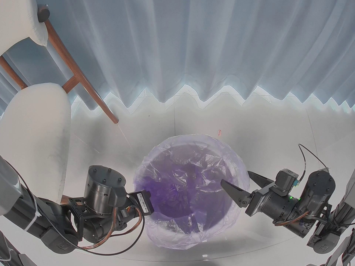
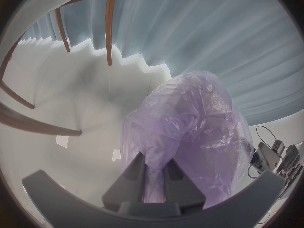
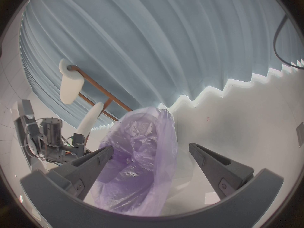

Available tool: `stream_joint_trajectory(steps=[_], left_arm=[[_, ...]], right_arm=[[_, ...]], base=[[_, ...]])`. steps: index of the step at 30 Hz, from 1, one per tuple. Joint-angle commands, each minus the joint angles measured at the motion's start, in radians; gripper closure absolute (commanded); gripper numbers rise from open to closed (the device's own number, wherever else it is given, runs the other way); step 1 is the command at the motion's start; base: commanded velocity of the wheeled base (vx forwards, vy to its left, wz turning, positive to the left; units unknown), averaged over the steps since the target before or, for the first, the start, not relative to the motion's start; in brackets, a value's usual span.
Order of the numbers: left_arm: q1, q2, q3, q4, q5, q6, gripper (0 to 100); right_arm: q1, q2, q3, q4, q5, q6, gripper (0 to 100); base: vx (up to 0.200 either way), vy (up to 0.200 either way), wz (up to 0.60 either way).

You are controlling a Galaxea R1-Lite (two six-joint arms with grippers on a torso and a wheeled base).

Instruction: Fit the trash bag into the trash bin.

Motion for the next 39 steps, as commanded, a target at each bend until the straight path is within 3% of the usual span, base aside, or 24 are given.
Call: stream_joint_trajectory(steps=[1,3,4,6,11,20,28,39], left_arm=[[0.057,-0.006,0.012,-0.042,-0.006,0.037,100],[0.062,-0.006,0.014,-0.052,-0.006,0.04,100],[0.099,-0.006,0.046,-0.151,-0.011,0.074,100],[0.122,-0.008,0.07,-0.226,-0.031,0.099,100],[0.183,-0.052,0.142,-0.381,-0.158,0.146,100],[0.206,-0.098,0.145,-0.381,-0.194,0.148,100],[0.197,-0.091,0.139,-0.381,-0.184,0.149,100],[0.192,-0.078,0.139,-0.38,-0.16,0.18,100]], right_arm=[[-0.048,-0.082,-0.007,-0.017,0.07,0.009,0],[-0.053,-0.09,-0.007,-0.017,0.079,0.009,0],[-0.099,-0.147,-0.004,-0.014,0.155,0.025,0],[-0.125,-0.162,-0.004,-0.014,0.191,0.038,0],[-0.145,-0.15,-0.006,-0.014,0.208,0.039,0],[-0.144,-0.147,-0.035,-0.014,0.21,0.045,0],[-0.047,-0.128,-0.023,-0.014,0.21,0.071,0],[-0.001,-0.108,-0.02,-0.015,0.208,0.071,0]], base=[[0.0,0.0,0.0],[0.0,0.0,0.0],[0.0,0.0,0.0],[0.0,0.0,0.0],[0.0,0.0,0.0],[0.0,0.0,0.0],[0.0,0.0,0.0],[0.0,0.0,0.0]])
